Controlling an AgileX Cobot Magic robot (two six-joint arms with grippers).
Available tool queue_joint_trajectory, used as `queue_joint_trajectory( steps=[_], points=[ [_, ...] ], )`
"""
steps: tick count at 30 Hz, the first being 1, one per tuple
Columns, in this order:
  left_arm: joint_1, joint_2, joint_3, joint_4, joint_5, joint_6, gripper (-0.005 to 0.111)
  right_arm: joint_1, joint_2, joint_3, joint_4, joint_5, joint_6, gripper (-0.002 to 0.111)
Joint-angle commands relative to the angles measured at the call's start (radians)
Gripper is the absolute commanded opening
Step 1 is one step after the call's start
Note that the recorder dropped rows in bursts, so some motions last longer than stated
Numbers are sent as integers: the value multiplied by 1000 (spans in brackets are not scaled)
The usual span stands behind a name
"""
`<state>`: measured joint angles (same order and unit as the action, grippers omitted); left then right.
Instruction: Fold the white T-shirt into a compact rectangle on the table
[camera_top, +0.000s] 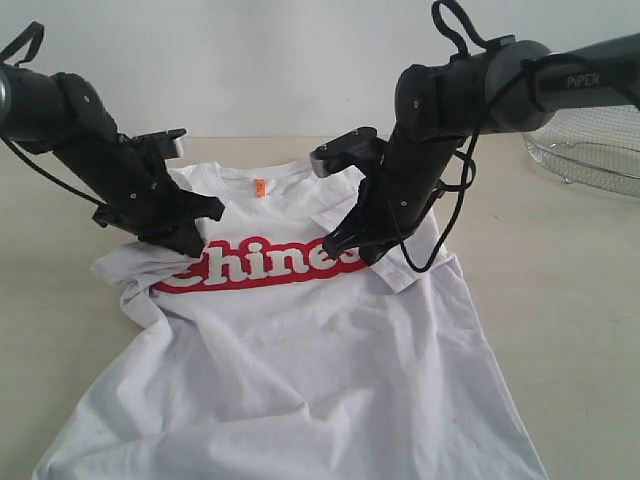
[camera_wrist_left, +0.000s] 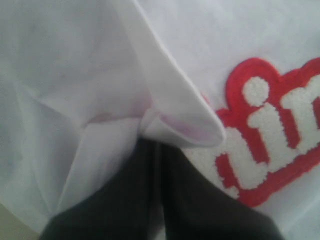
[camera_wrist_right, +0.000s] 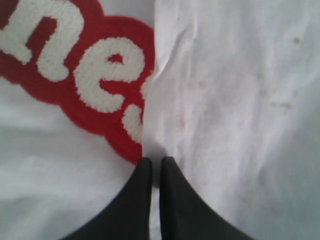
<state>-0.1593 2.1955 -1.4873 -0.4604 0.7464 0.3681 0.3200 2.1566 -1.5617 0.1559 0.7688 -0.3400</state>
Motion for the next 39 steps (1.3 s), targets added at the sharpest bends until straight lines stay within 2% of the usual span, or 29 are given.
queue_joint_trajectory(
  steps=[1, 2, 4, 5, 7, 9, 11, 12, 16, 18, 20, 22, 23, 26, 27, 31, 34, 39],
  points=[
    [0, 4, -3, 24, 17, 16, 5, -1, -2, -1, -10, 4, -4, 0],
    [0, 1, -3, 5, 20, 43, 5, -1, -2, -1, -9, 4, -6, 0],
    [0, -7, -3, -240, 66, 243, 12, -1, -2, -1, -9, -7, -7, 0],
    [0, -7, -3, -348, 98, 318, 19, -1, -2, -1, -9, -7, -7, 0],
    [0, -7, -3, -540, 166, 453, 42, -1, -2, -1, -9, -1, -7, 0],
    [0, -7, -3, -598, 176, 478, 64, -1, -2, -1, -7, 3, -9, 0],
    [0, -8, -3, -602, 174, 478, 69, -1, -2, -1, -5, 5, -11, 9],
    [0, -11, -3, -602, 174, 478, 69, -1, -5, -1, -5, 5, -11, 14],
    [9, -41, -3, -581, 131, 478, 62, -1, -25, -1, -5, 7, -11, 47],
    [27, -65, -3, -519, 66, 445, 49, -1, -39, -8, 41, 14, -16, 53],
    [46, -84, -3, -430, 2, 408, 32, 0, -49, -19, 128, 38, -56, 49],
    [63, -91, -3, -347, -58, 350, 9, 7, -56, -38, 233, 62, -116, 36],
    [73, -91, -3, -309, -83, 324, 5, 13, -57, -49, 268, 70, -143, 30],
    [92, -63, -3, -277, -86, 299, 5, 50, -57, -71, 337, 74, -227, 4],
    [94, -51, -3, -280, -80, 299, 5, 68, -57, -75, 344, 71, -248, 0],
    [94, -2, -3, -264, -120, 299, 5, 163, -52, -86, 347, 33, -273, 0],
    [97, 32, -3, -259, -190, 266, 5, 227, -52, -86, 347, -71, -271, 0],
    [111, 67, -3, -86, -189, 102, 5, 296, -46, -86, 347, -237, -253, 0]
  ],
)
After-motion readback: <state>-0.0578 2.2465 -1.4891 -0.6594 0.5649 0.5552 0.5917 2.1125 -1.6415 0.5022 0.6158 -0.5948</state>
